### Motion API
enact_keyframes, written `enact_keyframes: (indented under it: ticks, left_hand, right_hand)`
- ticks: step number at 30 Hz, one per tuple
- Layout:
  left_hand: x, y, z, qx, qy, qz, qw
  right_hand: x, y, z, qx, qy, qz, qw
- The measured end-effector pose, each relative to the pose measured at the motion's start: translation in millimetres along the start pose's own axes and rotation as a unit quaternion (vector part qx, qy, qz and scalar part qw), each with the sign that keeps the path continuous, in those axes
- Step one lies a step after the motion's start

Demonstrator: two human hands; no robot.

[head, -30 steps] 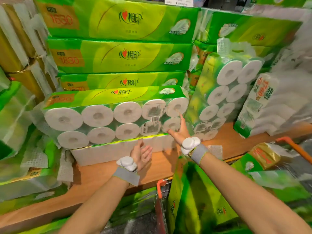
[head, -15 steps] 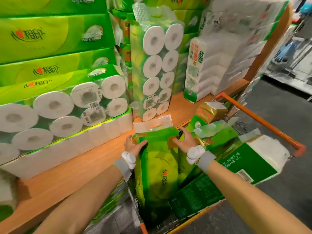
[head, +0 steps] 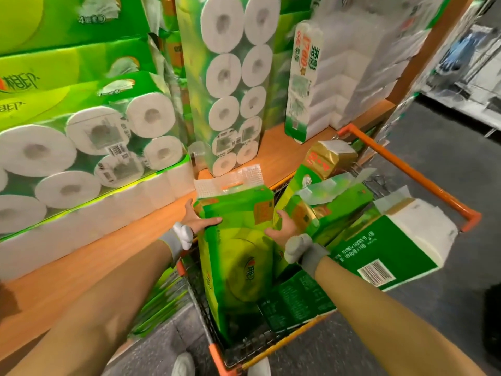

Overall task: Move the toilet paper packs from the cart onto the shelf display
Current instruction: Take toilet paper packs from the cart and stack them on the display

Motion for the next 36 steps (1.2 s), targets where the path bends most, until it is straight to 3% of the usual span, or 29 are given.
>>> enact_keyframes:
  ticks: [11,13,19,31,36]
  left_hand:
    - [12,-47,-15,-0.02,-0.031,-0.045,0.998]
    - [16,-70,-32,-0.039,-0.044,-0.063,0.996]
    - [16,-46,-7,-0.033,-0.062,-0.094,0.993]
    - [21,-58,-6,-0.018,-0.017,0.08,0.996]
    - [12,-53,16,0.0,0.003,0.117,0.993]
  right_hand:
    - [12,-2,-43,0.073,0.052,-0.176,0.98]
    - [16,-1,-53,0.082,0.04,-0.177,0.98]
    - [23,7,-76,0.11,0.021,-0.126,0.986]
    - [29,13,-89,0.086,0.036,-0.129,0.987]
    - [34,5,-76,0.068,0.097,-0.212,0.97]
Point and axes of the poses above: each hand's wrist, its own z-axis away from the middle knuckle, its own x-axis out of the palm, y = z × x, the point moved 6 cm from there along -z, towards the middle knuckle, and after that the axes turned 6 degrees about -z, right-handed, at the moved point
